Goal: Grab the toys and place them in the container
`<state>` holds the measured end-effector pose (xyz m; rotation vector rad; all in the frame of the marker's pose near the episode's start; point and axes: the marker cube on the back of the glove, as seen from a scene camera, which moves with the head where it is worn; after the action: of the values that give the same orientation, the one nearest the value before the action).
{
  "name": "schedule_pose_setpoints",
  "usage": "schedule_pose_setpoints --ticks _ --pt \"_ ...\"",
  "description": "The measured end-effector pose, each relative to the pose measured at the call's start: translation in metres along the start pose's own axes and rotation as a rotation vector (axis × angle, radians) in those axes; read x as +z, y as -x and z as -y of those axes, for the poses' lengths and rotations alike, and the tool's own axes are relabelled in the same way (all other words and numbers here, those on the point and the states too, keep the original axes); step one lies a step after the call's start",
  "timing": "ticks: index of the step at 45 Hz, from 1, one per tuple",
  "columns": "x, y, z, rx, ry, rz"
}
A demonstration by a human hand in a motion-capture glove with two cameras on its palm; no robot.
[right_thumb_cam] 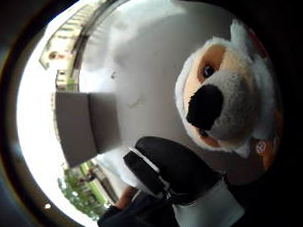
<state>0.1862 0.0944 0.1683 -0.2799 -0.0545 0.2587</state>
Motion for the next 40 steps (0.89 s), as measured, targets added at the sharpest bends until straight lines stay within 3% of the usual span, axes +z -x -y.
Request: schedule_pose_setpoints --ticks 17,34,40 --pt "0.03 0.001 0.008 0.026 0.032 -0.028" --pt "0.018 0.009 0.01 0.048 -0.089 -0.2" --pt "0.008 0.016 0.014 0.009 -0.082 -0.12"
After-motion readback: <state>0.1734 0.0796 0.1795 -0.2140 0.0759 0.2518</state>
